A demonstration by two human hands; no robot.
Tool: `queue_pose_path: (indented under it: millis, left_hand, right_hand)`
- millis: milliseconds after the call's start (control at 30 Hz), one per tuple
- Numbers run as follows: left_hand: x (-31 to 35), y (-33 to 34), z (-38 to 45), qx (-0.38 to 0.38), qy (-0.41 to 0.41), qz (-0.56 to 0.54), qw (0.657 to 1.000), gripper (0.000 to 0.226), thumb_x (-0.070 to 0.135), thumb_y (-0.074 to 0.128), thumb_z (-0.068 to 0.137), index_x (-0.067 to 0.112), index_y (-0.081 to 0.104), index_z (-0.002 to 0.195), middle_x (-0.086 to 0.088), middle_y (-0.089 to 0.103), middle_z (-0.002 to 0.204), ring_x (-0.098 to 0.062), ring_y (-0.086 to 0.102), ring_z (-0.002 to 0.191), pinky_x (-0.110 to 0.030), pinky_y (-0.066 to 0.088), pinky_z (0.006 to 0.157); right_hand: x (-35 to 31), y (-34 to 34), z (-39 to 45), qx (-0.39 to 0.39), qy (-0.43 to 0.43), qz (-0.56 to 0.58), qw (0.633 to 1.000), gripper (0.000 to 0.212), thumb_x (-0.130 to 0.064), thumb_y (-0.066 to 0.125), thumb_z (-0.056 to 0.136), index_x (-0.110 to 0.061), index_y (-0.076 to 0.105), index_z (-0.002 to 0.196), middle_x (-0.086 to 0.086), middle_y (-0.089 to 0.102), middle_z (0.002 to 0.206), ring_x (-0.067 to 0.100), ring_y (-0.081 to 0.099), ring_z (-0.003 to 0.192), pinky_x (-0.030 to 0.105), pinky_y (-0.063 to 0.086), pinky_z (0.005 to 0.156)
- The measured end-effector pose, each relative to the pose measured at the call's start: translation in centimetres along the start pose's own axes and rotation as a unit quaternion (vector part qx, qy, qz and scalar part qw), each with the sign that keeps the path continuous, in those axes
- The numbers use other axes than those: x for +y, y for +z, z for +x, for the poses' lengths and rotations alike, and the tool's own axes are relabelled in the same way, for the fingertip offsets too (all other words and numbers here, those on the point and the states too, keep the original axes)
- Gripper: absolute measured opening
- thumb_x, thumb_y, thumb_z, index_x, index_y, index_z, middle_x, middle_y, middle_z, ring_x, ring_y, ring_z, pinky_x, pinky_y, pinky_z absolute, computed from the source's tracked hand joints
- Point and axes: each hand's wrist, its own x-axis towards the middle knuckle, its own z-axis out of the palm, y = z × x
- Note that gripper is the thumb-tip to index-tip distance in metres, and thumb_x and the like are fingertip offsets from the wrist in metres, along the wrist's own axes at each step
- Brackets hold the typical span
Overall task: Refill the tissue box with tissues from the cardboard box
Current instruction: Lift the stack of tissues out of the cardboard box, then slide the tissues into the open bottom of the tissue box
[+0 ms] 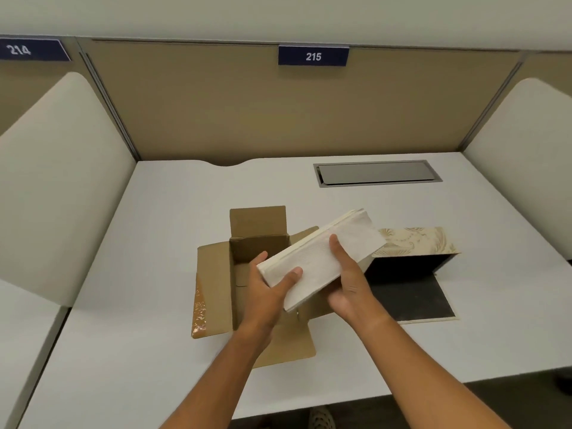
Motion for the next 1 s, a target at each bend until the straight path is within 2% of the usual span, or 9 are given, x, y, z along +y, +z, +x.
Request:
queue_pose_path:
  millis: [100,200,367,433,533,667,800,933,1000]
  left_hand:
    - [-0.5,-0.5,0.3,-0.032,-0.007,-0.004,0.999,0.066,0.035,0.081,0.071,0.047,0.043,0.123,0.013,0.056,0.112,-0.011,0.057,0.100,-0.014,0.052,0.059]
    - [-0.5,-0.9,0.4,-0.071,-0.020,0.004,0.997,0.058,0.034,0.081,0.070,0.049,0.047,0.114,0.013,0.057,0.110,-0.013,0.058,0.098,-0.016,0.052,0.061]
    - [-0.3,0.1,0.2,-0.122,-0.081,0.009,0.989,0.065,0.038,0.084,0.060,0.036,0.050,0.114,0.005,0.062,0.111,-0.017,0.062,0.099,-0.025,0.051,0.071]
    - [-0.4,1.0,0.1,-0.132,-0.103,0.005,0.986,0.052,0.036,0.079,0.068,0.030,0.053,0.113,0.001,0.067,0.110,-0.017,0.066,0.096,-0.027,0.053,0.070]
    - [-0.5,2.5,0.0,-0.138,-0.130,0.006,0.982,0.037,0.031,0.070,0.081,0.022,0.055,0.114,-0.002,0.071,0.108,-0.020,0.068,0.095,-0.036,0.055,0.075]
    - [-0.9,5.1,-0.2,-0.149,-0.143,0.011,0.978,0.029,0.030,0.061,0.088,0.020,0.053,0.114,-0.008,0.069,0.110,-0.027,0.065,0.101,-0.045,0.051,0.087]
    - [-2.1,8.6,-0.5,-0.146,-0.141,0.052,0.978,0.020,0.034,0.056,0.091,0.025,0.050,0.108,-0.007,0.064,0.109,-0.027,0.063,0.099,-0.042,0.050,0.080]
    - [-4.1,12.4,-0.8,-0.133,-0.149,0.085,0.976,0.022,0.032,0.058,0.091,0.024,0.051,0.109,-0.005,0.064,0.111,-0.024,0.064,0.097,-0.048,0.053,0.087]
    - [-5.5,14.3,-0.9,-0.115,-0.159,0.102,0.975,0.032,0.031,0.061,0.090,0.019,0.049,0.117,-0.004,0.063,0.112,-0.023,0.064,0.097,-0.046,0.056,0.083]
  right_hand:
    - [-1.4,-2.8,-0.8,0.026,-0.024,0.022,0.999,0.075,-0.041,0.088,0.065,-0.027,0.056,0.130,0.011,0.071,0.118,0.031,0.067,0.109,0.048,0.059,0.083]
    - [-3.4,-5.8,-1.6,0.047,-0.016,0.006,0.999,0.068,-0.039,0.088,0.065,-0.026,0.061,0.126,0.011,0.072,0.115,0.031,0.065,0.109,0.044,0.059,0.075]
    - [-5.3,-9.3,-2.9,0.030,0.024,-0.074,0.997,0.067,-0.034,0.089,0.061,-0.020,0.064,0.122,0.013,0.074,0.107,0.031,0.068,0.100,0.040,0.058,0.070]
    - [-5.9,-10.3,-3.1,0.031,0.026,-0.104,0.994,0.064,-0.036,0.086,0.063,-0.018,0.065,0.121,0.015,0.074,0.109,0.032,0.067,0.101,0.044,0.059,0.077]
    - [-6.7,-11.7,-3.1,0.034,0.022,-0.128,0.991,0.055,-0.037,0.078,0.073,-0.015,0.065,0.121,0.017,0.071,0.115,0.033,0.065,0.106,0.049,0.055,0.088]
    - [-8.0,-13.8,-3.1,0.061,0.002,-0.130,0.990,0.044,-0.035,0.074,0.077,-0.014,0.068,0.116,0.013,0.075,0.107,0.028,0.071,0.095,0.037,0.059,0.070]
    - [-9.4,-17.1,-2.8,0.091,-0.003,-0.140,0.986,0.042,-0.032,0.071,0.080,-0.013,0.067,0.117,0.012,0.075,0.108,0.027,0.070,0.098,0.034,0.056,0.074]
    - [-10.7,-21.3,-2.1,0.101,0.007,-0.154,0.983,0.037,-0.030,0.069,0.082,-0.012,0.067,0.115,0.010,0.077,0.102,0.026,0.068,0.097,0.033,0.054,0.076]
    - [-11.4,-23.6,-1.5,0.103,0.016,-0.167,0.980,0.033,-0.030,0.067,0.084,-0.012,0.068,0.111,0.010,0.077,0.097,0.028,0.066,0.099,0.034,0.053,0.078]
